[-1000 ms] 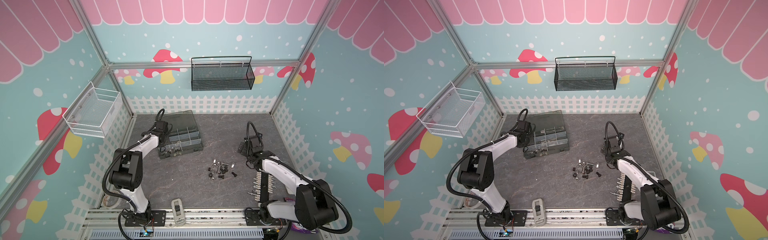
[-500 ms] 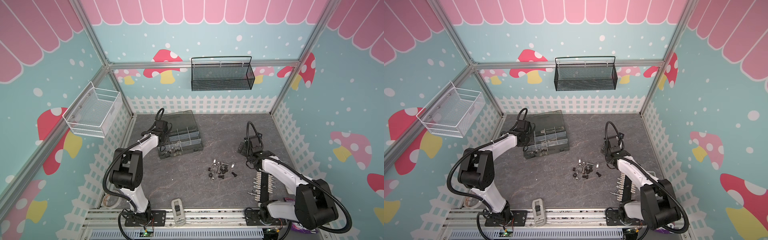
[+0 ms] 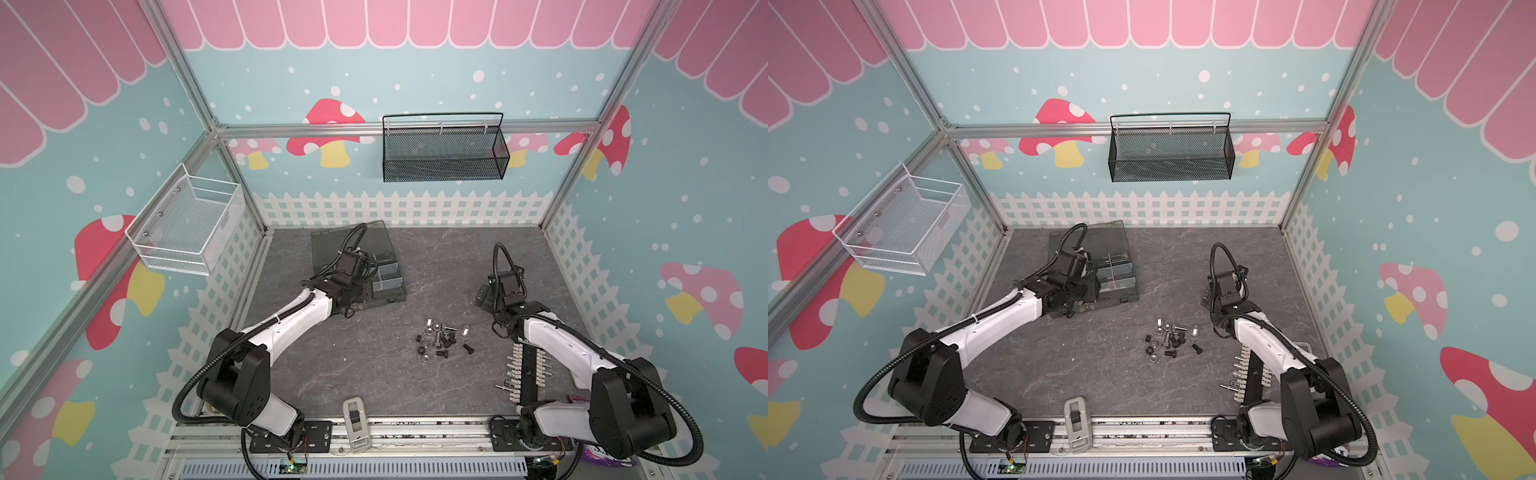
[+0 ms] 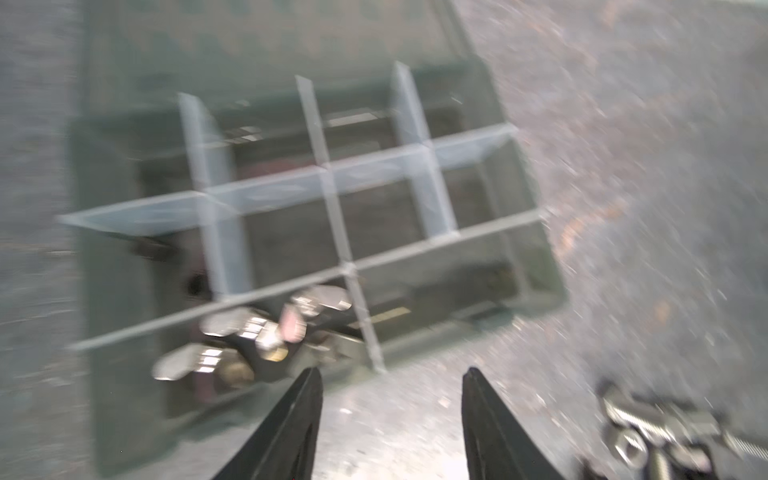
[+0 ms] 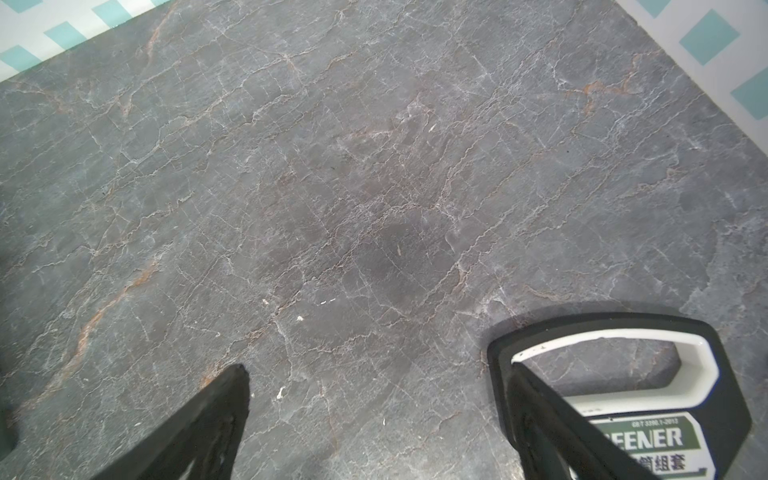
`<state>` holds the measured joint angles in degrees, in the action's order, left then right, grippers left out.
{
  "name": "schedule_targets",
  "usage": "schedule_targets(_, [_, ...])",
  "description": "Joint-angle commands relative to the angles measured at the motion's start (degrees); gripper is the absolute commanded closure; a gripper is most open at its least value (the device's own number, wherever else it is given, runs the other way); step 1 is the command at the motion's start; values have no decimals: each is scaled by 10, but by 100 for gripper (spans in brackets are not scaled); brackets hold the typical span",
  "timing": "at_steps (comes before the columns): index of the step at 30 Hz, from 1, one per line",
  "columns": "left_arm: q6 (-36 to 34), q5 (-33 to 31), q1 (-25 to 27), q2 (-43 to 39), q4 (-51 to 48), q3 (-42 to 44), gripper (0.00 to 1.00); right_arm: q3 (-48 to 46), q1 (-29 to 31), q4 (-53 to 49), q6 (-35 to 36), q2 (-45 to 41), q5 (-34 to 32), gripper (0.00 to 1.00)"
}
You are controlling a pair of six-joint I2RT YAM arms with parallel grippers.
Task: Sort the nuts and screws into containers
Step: 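Move the left gripper back to the pile over a black hex nut, then lower the left gripper and close it on the black hex nut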
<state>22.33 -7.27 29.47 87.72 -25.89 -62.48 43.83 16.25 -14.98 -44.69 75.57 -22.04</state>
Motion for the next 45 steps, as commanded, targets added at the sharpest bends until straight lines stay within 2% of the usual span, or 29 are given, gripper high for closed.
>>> schedule_targets(1, [10, 11, 52, 17, -1, 8, 42, -2, 4, -3, -13, 7, -8, 3])
schedule_targets(8, [29, 22, 158, 77, 7, -14, 40, -4, 4, -6, -16, 8, -12, 3])
schedule_targets(15, [48, 56, 197, 142, 25, -41, 43, 2, 4, -6, -16, 13, -10, 3])
schedule_targets(26, [48, 67, 206, 191, 28, -63, 51, 2, 4, -8, -16, 14, -14, 3])
schedule_targets(45, [51, 82, 209, 220, 28, -62, 66, 3, 4, -8, -18, 18, -11, 3])
